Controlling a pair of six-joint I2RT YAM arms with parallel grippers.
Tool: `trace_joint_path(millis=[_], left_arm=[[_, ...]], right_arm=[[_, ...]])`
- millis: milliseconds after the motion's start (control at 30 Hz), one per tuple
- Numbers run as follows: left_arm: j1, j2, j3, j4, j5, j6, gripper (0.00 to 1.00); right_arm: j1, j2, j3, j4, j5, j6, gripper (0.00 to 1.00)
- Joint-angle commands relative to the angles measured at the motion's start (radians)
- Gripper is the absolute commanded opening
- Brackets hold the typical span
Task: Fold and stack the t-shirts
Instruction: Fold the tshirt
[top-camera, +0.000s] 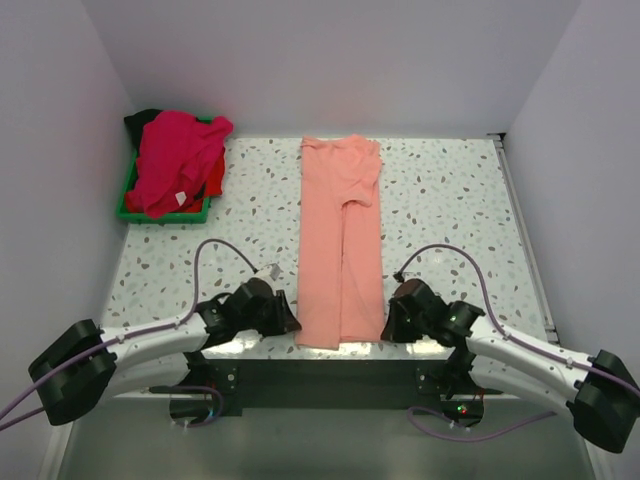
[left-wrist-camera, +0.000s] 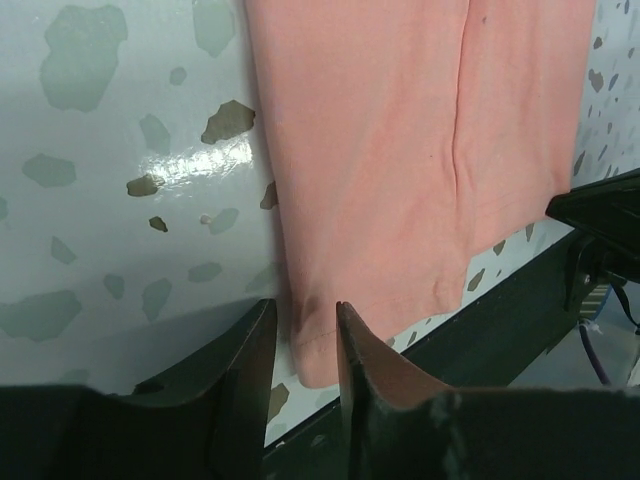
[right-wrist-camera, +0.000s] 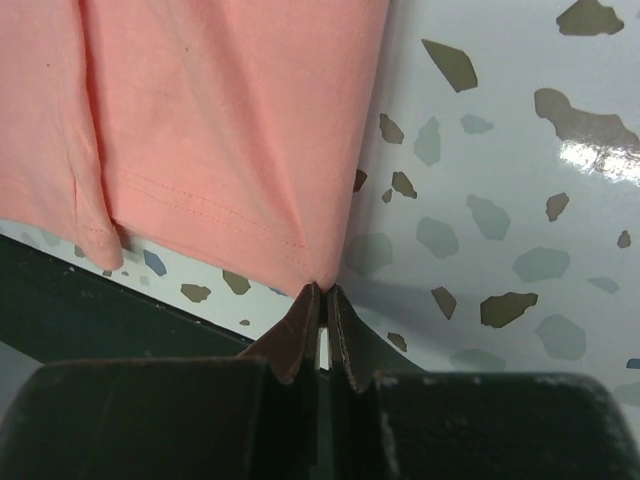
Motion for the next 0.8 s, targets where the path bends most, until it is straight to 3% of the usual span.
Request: trace_joint_path(millis=[0, 267, 533, 700, 767], left_arm=[[-0.008, -0.044, -0.024, 0.005, 0.017, -0.016, 0.36], [-0.029, -0.07, -0.072, 0.002, 0.039, -0.059, 0.39], [-0.131, 0.036, -0.102, 0.114, 0.032, -0.132, 0.39], [-0.14, 0.007, -0.112, 0.102, 0.02, -0.154, 0.31], [-0.14, -0.005, -0.105, 0.094, 0.019, -0.149, 0.24]], right_arm=[[0.005, -0.031, -0.008, -0.053, -0.016, 0.026, 0.01], [0.005, -0.078, -0.001, -0.091, -0.022, 0.049, 0.04], [0.005, -0.087, -0.015, -0.082, -0.028, 0.059, 0.04], [0.004, -0.106, -0.011, -0.102, -0.028, 0.059, 0.04], [0.005, -0.115, -0.006, -0.108, -0.028, 0.059, 0.04]])
